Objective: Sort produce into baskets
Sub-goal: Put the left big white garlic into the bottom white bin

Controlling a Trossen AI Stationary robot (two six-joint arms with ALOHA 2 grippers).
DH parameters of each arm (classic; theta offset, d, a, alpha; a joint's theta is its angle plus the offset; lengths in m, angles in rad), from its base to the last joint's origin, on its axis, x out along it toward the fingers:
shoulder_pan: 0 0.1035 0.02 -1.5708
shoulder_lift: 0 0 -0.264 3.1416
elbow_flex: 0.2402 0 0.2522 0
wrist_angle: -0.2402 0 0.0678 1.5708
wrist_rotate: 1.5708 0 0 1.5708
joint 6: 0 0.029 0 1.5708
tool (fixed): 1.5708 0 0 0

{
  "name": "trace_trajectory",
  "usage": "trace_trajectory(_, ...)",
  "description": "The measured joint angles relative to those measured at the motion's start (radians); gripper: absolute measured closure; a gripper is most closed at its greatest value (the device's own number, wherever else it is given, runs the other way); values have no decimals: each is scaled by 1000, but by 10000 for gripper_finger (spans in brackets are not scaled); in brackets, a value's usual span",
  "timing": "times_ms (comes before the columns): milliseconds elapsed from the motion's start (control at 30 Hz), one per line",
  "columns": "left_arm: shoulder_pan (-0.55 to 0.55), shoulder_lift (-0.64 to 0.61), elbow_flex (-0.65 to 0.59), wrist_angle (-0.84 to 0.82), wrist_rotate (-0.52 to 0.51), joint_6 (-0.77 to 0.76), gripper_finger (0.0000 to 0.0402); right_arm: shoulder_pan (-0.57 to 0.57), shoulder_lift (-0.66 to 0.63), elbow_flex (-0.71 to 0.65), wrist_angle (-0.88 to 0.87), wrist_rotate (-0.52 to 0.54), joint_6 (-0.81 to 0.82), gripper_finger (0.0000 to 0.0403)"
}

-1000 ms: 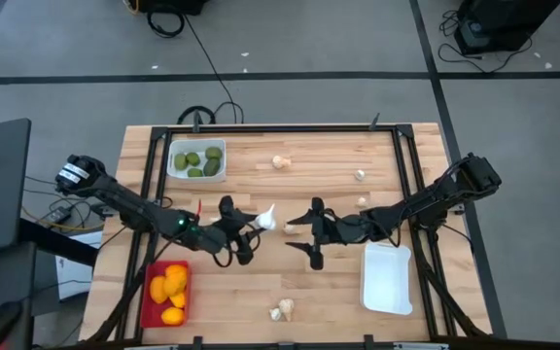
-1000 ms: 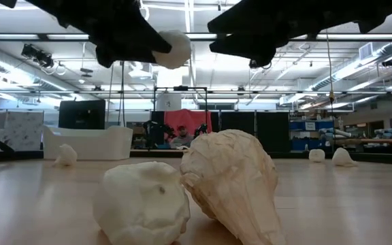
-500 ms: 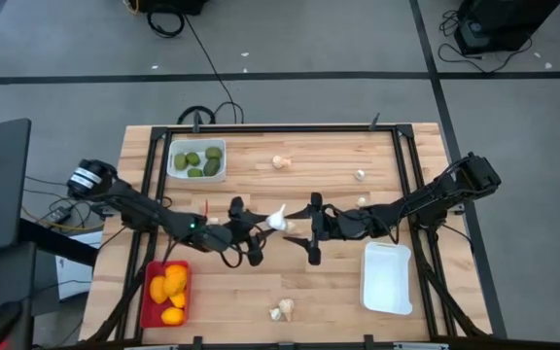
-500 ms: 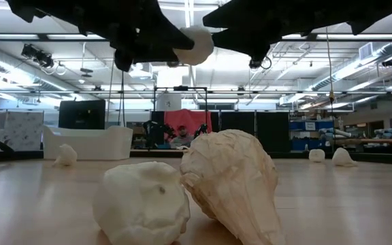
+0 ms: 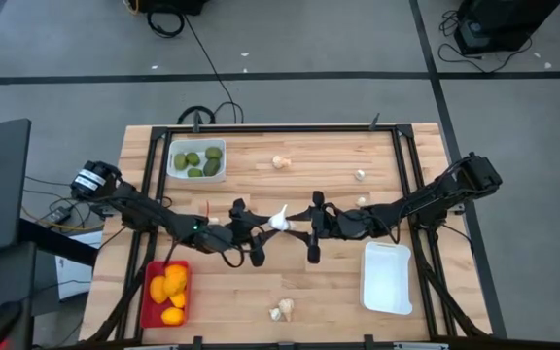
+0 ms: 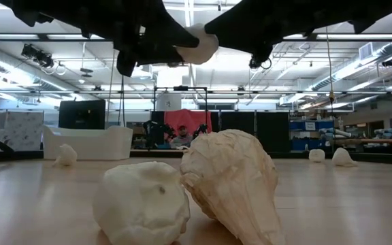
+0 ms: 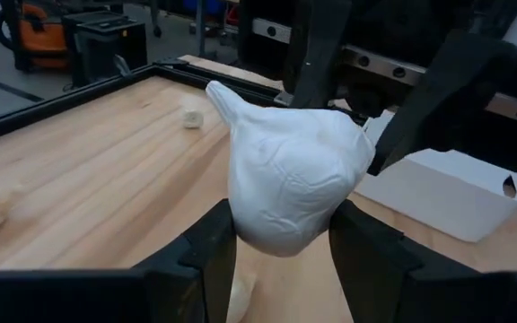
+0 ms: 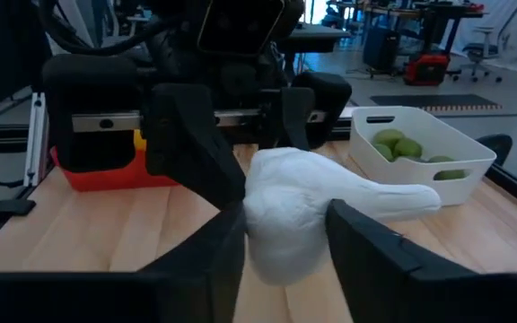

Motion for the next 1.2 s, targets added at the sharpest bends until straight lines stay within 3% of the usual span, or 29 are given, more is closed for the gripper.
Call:
trace_trajectory(367, 1, 52, -2, 50, -22, -42, 230, -1, -1, -1, -55, 19, 18, 322)
trace_trajectory(667, 0, 24, 5, -24, -13, -45, 155, -3, -28, 1, -117, 16, 23, 328)
trace_trajectory(967, -1, 22, 6, -48, -17, -73, 100, -3, -224, 1, -430, 12, 109, 329)
trace_trajectory(1200, -9, 21, 5, -113, 22, -71, 94, 0, -435, 8, -888, -207, 324, 328)
